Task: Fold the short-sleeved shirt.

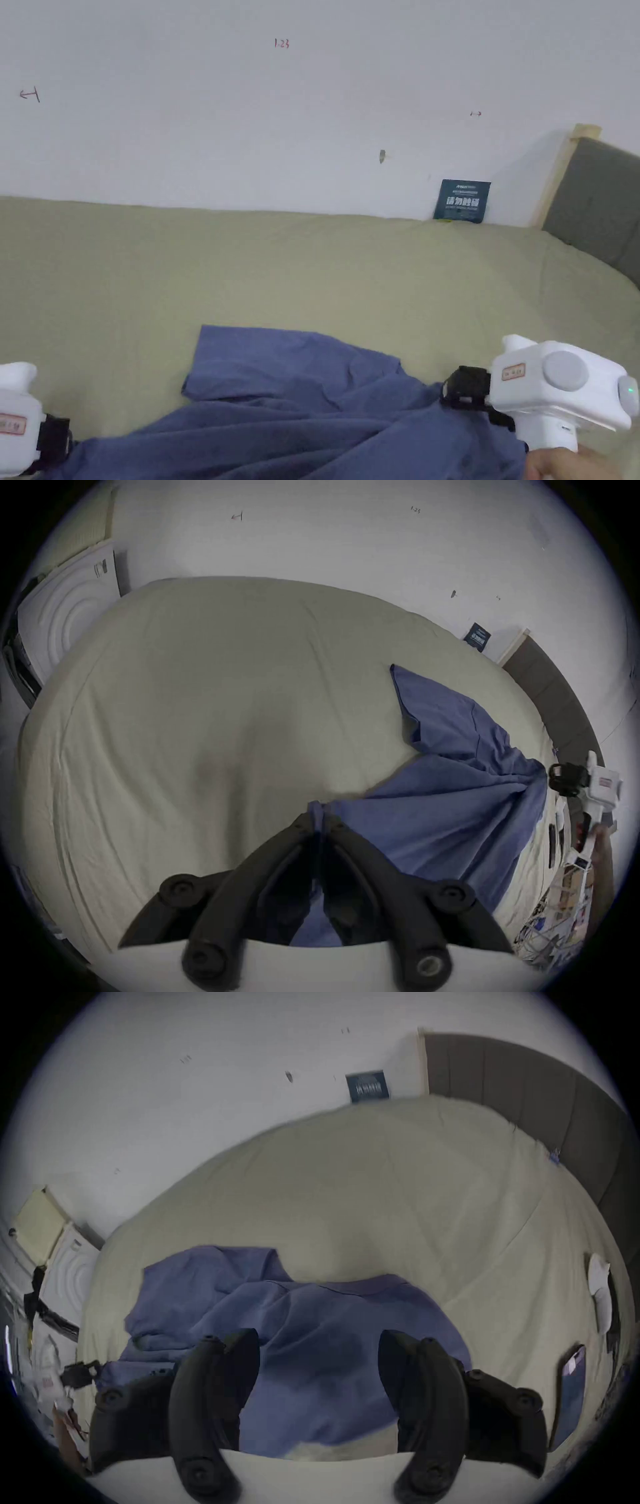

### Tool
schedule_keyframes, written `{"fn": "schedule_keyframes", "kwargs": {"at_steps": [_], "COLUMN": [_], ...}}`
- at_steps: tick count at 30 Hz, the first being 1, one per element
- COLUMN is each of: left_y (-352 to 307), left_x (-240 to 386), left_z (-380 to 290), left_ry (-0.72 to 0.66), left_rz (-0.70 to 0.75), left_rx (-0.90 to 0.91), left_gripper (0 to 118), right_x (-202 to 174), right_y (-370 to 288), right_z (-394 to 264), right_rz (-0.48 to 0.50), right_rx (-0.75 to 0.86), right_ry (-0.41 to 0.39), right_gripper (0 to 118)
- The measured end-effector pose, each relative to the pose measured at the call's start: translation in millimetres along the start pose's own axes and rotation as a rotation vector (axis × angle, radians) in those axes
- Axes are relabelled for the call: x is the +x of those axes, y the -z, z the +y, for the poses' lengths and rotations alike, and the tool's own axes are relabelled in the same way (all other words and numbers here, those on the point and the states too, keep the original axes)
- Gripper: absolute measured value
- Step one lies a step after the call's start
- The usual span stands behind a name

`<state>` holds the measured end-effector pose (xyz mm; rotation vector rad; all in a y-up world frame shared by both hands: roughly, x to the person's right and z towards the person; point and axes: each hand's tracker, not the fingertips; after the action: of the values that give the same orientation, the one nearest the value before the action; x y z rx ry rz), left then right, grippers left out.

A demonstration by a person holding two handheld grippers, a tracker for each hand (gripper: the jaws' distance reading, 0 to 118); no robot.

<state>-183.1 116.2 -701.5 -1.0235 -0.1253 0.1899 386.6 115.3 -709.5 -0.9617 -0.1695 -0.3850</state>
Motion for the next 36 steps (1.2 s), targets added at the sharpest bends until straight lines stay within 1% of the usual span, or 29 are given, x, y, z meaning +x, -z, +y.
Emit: {"fn": "schedule_keyframes", "kwargs": {"at_steps": [3,4,5,6,7,8,9,10,12,13,14,15,17,19,21,23,24,27,31,34,36], "left_y": [7.3,8.9,10.0,12.5,13.5,13.4,11.8,11.9,7.2,2.7,-1.4,-9.7,-30.8,-56.0,-79.5,-101.1,-114.5,-150.9,-193.4,-217.0,-225.7], "left_x": [-3.9,-4.8,-5.2,-6.5,-8.0,-9.3,-10.9,-13.3,-16.0,-17.0,-17.7,-18.4,-19.5,-20.8,-22.6,-26.1,-27.0,-27.2,-19.6,-17.5,-18.5], "left_z": [-3.1,-4.6,-6.1,-6.2,-7.7,-9.2,-10.3,-9.3,-7.2,-5.3,-2.6,1.3,11.8,30.3,49.6,75.5,88.5,125.8,173.6,203.3,218.3], "left_ry": [0.007,0.010,0.012,0.011,0.008,0.000,-0.008,-0.013,-0.025,-0.037,-0.051,-0.061,-0.068,-0.070,-0.067,-0.030,-0.021,-0.008,0.084,0.111,0.086], "left_rz": [0.006,0.007,0.009,0.011,0.010,0.004,-0.009,-0.019,-0.032,-0.045,-0.063,-0.094,-0.127,-0.144,-0.171,-0.143,-0.124,-0.119,-0.045,-0.004,-0.013], "left_rx": [-0.020,-0.026,-0.030,-0.032,-0.034,-0.034,-0.027,-0.014,0.019,0.049,0.079,0.120,0.216,0.286,0.348,0.396,0.424,0.501,0.574,0.639,0.660], "left_gripper": [3,4,3,3,3,3,3,4,3,3,3,3,3,3,3,3,4,4,3,3,3], "right_x": [-3.0,-6.3,-8.2,-8.3,-9.4,-8.9,-9.6,-10.3,-18.5,-22.1,-22.5,-24.5,-31.2,-44.3,-61.0,-77.1,-84.8,-108.4,-140.0,-154.5,-160.2], "right_y": [21.3,24.3,27.5,28.3,26.1,22.6,16.5,15.5,-0.1,-11.9,-20.3,-34.1,-49.0,-74.9,-94.9,-116.6,-127.3,-155.3,-186.3,-202.4,-211.1], "right_z": [-0.7,-2.6,-2.9,-3.1,-5.1,-6.7,-9.4,-9.6,-19.6,-26.2,-28.1,-30.2,-16.3,-7.3,6.9,22.1,31.6,61.1,97.9,126.5,143.7], "right_rz": [0.033,0.027,-0.009,-0.059,-0.036,-0.034,-0.041,-0.032,-0.036,-0.035,-0.003,0.053,0.101,0.159,0.168,0.179,0.204,0.209,0.190,0.188,0.190], "right_rx": [-0.022,-0.029,-0.043,-0.053,-0.034,-0.011,0.009,0.017,0.078,0.109,0.144,0.199,0.282,0.355,0.394,0.447,0.475,0.572,0.647,0.693,0.731], "right_ry": [0.003,0.002,0.003,0.002,0.006,-0.007,-0.007,-0.020,-0.106,-0.116,-0.102,-0.092,-0.099,-0.143,-0.192,-0.227,-0.246,-0.286,-0.353,-0.355,-0.345], "right_gripper": [77,77,77,71,57,20,8,8,8,8,8,8,8,8,8,8,8,8,8,8,8]}}
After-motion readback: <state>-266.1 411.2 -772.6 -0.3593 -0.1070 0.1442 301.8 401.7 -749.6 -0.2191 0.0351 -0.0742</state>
